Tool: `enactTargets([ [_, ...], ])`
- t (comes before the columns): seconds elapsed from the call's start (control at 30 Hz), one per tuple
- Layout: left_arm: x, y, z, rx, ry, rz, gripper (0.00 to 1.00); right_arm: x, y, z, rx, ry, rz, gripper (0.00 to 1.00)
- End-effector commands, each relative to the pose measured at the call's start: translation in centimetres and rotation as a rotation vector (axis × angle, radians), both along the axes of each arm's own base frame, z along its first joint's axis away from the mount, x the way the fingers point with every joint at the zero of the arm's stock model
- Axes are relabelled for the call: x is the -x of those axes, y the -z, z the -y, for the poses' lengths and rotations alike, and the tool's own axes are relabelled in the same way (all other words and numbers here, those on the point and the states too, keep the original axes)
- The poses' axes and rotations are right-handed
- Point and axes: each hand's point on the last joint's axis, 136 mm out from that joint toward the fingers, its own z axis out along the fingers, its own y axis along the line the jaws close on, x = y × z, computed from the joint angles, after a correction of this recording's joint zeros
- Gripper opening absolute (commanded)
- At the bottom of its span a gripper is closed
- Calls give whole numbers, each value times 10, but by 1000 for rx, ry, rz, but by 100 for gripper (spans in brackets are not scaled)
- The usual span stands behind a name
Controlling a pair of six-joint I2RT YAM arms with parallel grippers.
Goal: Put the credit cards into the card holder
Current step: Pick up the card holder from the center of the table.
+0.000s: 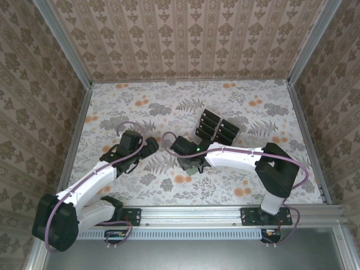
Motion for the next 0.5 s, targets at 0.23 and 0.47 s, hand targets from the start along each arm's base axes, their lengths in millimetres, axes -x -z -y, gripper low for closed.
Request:
enactTargets([
  [0.23, -4, -4, 5, 7, 11, 12, 100, -9, 21, 18, 161, -14, 16, 55],
  [0.47, -4, -5, 5, 7, 11, 14, 100, -15, 32, 32, 173, 14, 5, 53],
])
